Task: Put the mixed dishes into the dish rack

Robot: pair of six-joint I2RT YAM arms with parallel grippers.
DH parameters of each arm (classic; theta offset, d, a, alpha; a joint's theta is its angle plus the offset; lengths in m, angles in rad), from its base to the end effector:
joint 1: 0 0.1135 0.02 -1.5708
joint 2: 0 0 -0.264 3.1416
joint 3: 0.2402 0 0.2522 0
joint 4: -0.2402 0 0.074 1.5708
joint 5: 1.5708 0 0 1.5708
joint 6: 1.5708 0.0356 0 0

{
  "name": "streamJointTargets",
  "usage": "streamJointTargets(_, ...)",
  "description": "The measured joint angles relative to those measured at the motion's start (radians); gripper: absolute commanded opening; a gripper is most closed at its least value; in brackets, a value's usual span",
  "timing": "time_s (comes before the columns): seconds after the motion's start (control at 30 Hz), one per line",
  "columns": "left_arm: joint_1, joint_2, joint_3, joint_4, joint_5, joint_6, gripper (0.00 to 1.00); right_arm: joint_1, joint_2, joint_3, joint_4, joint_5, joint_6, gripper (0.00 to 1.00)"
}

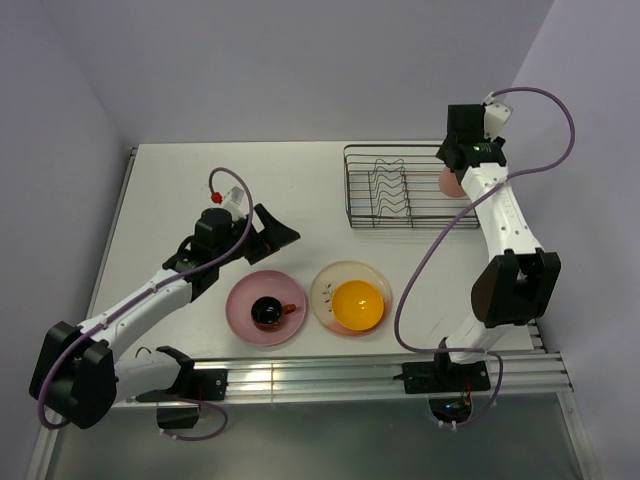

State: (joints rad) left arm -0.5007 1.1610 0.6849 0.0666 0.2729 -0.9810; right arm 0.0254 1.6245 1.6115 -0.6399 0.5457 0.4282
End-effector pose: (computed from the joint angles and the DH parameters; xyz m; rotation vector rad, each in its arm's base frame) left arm 0.2229 -0.1329 0.2536 -0.3266 2.1568 -1.1822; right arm 0.3632 -0.0093 0.3705 0.7099 2.0144 -0.3418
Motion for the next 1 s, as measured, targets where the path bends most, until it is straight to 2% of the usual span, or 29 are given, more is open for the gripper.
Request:
streamJointTargets(0.33, 0.0, 0.002, 0.0, 0.004, 0.0, 0.001, 0.96, 0.0, 0.092, 0.08, -0.013, 0.014, -0.012, 0.0)
streamJointTargets(0.6, 0.0, 0.008, 0.0, 0.001, 0.003, 0.023, 0.96, -0.01, 0.238, 0.181, -0.015, 0.001, -0.002, 0.0)
streamJointTargets(1.0, 0.0, 0.008, 0.034, -0.025, 0.015, 0.069, 0.96, -0.104, 0.292, 0.109, 0.048, -0.036, 0.021, 0.0)
